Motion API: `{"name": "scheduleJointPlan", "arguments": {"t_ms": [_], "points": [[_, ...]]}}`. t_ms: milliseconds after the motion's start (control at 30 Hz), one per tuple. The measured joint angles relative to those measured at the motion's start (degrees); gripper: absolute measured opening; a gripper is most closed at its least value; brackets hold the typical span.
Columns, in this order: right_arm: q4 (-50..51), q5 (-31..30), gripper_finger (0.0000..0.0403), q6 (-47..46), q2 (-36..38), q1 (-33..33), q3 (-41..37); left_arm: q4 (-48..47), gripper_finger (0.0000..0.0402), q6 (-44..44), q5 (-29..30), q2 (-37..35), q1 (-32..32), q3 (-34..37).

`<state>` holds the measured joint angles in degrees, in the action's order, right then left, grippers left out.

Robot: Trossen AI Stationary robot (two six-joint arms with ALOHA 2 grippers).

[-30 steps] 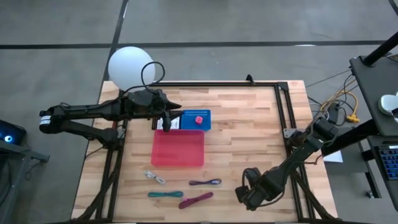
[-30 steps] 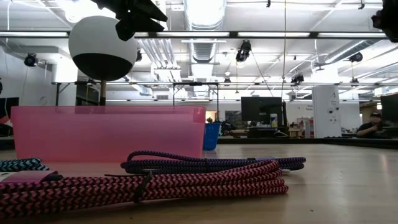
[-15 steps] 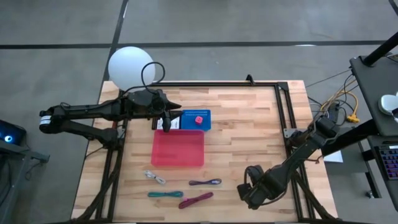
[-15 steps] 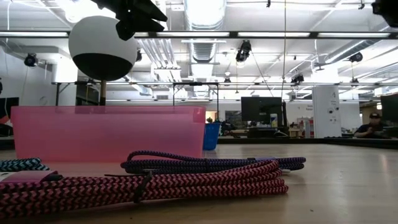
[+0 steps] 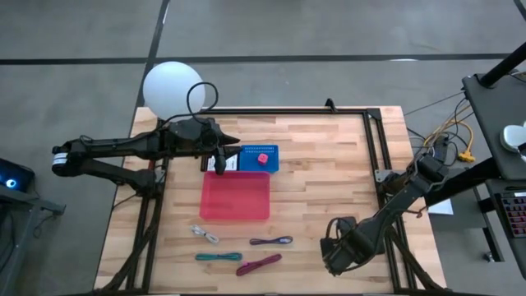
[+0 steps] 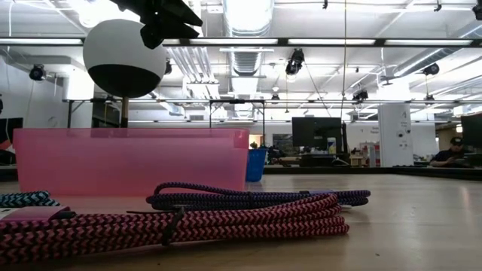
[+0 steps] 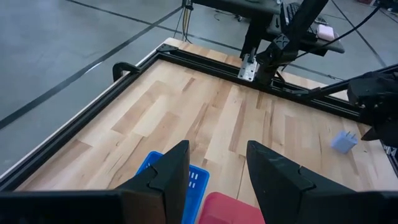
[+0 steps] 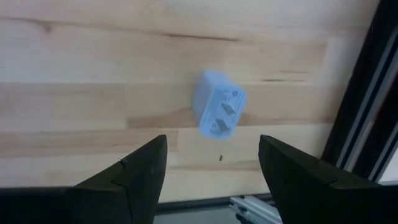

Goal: Pick and place items into bin
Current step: Put the white charger adapter into the blue bin

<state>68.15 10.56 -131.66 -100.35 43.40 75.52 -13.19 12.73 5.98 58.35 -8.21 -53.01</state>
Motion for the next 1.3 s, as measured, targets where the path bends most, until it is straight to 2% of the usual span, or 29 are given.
{"name": "scheduleJointPlan", "arguments": {"t_ms": [1133, 1300], "points": [[-3.74, -0.19, 0.0237, -0.31, -13.09, 2.25, -1.76, -1.55, 0.0144, -0.11, 0.0, 0.02, 0.0, 0.0], [-4.8, -0.14, 0.0227, -0.17, -13.74, 2.43, -1.76, -1.42, 0.0144, -0.09, -0.01, 0.02, 0.0, 0.0]]}}
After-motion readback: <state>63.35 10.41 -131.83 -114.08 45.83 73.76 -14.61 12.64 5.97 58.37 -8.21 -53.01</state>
